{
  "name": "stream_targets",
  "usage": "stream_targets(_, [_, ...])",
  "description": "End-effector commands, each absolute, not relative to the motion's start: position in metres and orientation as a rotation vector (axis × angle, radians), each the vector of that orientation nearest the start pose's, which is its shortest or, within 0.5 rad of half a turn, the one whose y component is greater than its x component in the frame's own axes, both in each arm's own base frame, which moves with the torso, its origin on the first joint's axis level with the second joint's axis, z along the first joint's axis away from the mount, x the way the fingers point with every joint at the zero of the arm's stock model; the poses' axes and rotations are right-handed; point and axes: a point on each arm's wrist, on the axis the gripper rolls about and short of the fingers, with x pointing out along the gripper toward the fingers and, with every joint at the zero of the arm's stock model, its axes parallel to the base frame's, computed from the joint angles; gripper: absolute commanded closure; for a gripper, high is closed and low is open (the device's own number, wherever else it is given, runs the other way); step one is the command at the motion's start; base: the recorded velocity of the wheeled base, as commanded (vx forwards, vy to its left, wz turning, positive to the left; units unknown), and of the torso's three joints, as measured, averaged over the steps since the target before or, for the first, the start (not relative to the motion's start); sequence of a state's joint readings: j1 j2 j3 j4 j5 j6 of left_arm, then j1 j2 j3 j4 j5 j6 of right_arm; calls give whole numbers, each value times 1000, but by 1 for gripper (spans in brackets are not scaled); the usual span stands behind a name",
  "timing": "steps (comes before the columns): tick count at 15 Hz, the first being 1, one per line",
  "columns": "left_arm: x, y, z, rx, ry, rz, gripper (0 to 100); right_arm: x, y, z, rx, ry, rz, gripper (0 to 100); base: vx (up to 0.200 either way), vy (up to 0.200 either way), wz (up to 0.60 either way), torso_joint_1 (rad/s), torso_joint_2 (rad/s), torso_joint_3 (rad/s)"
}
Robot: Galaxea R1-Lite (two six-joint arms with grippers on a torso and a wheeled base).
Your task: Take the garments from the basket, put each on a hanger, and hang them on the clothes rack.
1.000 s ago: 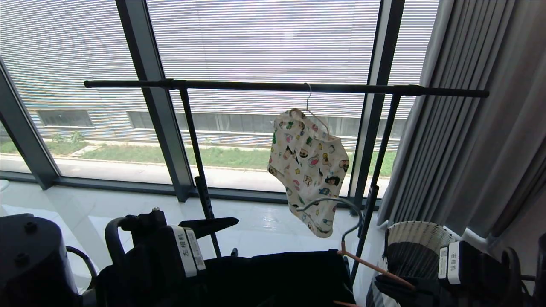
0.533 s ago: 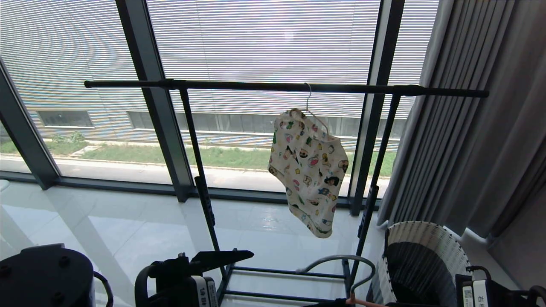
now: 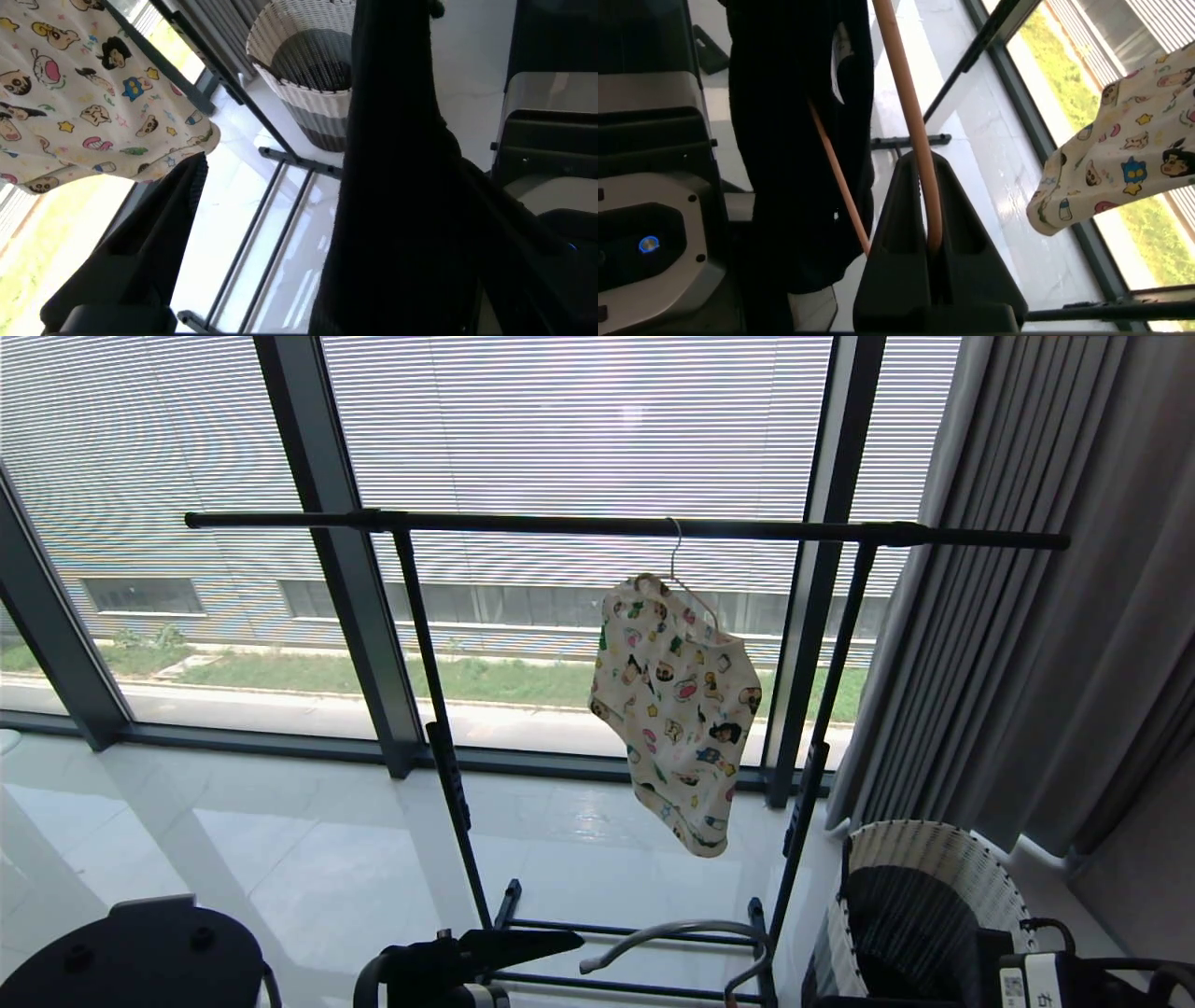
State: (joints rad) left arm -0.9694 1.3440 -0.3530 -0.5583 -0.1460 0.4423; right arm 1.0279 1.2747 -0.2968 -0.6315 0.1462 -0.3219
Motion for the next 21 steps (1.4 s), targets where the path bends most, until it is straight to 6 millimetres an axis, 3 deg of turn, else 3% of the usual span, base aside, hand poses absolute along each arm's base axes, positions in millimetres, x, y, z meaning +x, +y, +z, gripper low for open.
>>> stream_targets(1, [102, -155, 143, 576, 176, -1180, 100, 85, 149, 153, -435, 129, 1214, 100, 0, 0, 0, 0, 0, 0])
stream_targets(8, [103, -156, 142, 560, 196, -1176, 100, 86, 151, 156, -453, 100, 1211, 100, 0, 0, 0, 0, 0, 0])
stream_targets(9, [103, -155, 141, 561, 198, -1173, 100, 86, 151, 156, -457, 99, 1203, 0, 0, 0, 0, 0, 0, 0])
stream_targets(14, [105, -146, 133, 596, 243, -1071, 100, 88, 147, 155, -473, 114, 1092, 0, 0, 0, 0, 0, 0, 0])
stream_targets(18, [134, -120, 131, 577, 313, -801, 100, 87, 143, 149, -483, 137, 1091, 0, 0, 0, 0, 0, 0, 0])
stream_targets(21, [147, -113, 141, 543, 275, -720, 100, 88, 145, 144, -488, 164, 1095, 0, 0, 0, 0, 0, 0, 0])
